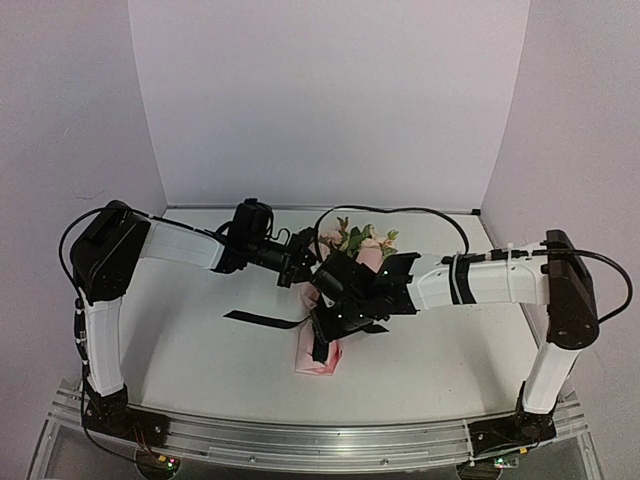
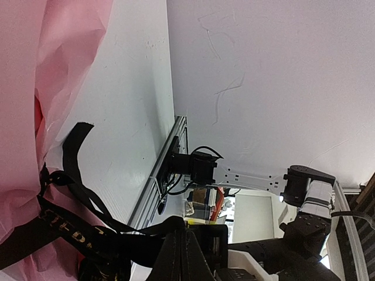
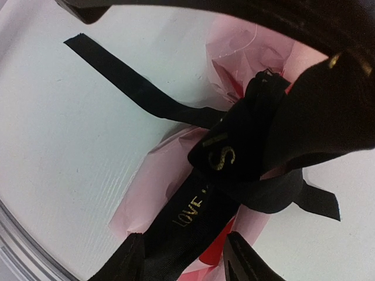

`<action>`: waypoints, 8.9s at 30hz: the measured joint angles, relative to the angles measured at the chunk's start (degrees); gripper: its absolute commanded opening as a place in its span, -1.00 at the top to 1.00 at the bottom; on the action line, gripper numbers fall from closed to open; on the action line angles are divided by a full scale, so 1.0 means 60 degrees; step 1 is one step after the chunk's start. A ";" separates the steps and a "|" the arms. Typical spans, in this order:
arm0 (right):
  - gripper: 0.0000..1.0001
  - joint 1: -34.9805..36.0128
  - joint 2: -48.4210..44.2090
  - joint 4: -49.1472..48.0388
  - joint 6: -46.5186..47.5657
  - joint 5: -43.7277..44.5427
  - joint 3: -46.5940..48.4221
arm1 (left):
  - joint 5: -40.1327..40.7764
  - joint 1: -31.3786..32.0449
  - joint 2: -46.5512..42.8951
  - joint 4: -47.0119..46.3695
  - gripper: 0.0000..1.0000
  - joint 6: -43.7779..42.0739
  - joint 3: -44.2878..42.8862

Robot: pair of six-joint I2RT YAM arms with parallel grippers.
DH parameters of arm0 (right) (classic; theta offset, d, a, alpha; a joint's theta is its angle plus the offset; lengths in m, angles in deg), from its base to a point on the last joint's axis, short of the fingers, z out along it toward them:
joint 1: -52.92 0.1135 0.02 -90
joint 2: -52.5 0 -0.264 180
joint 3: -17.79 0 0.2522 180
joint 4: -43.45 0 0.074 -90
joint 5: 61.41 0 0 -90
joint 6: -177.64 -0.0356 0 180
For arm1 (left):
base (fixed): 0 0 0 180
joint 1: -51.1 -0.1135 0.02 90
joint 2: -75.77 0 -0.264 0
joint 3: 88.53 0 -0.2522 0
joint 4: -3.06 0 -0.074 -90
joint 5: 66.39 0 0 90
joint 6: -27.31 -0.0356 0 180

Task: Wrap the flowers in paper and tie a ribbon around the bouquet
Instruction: Tie the half-tied ribbon around the folded bouquet.

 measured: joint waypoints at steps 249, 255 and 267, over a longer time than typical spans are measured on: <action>1.00 -0.2608 -0.0203 -0.1704 0.2018 -0.1100 -0.3198 | 0.4695 -0.1721 -0.2415 0.2859 1.00 -0.3449 0.3178; 1.00 -0.2608 -0.1015 -0.1580 0.0778 -0.0434 -0.3711 | 0.4704 -0.1851 -0.2393 0.2847 1.00 -0.3383 0.3281; 1.00 -0.2608 -0.1572 -0.1516 -0.0429 0.0110 -0.4226 | 0.4633 -0.2116 -0.2393 0.2632 1.00 -0.2963 0.4006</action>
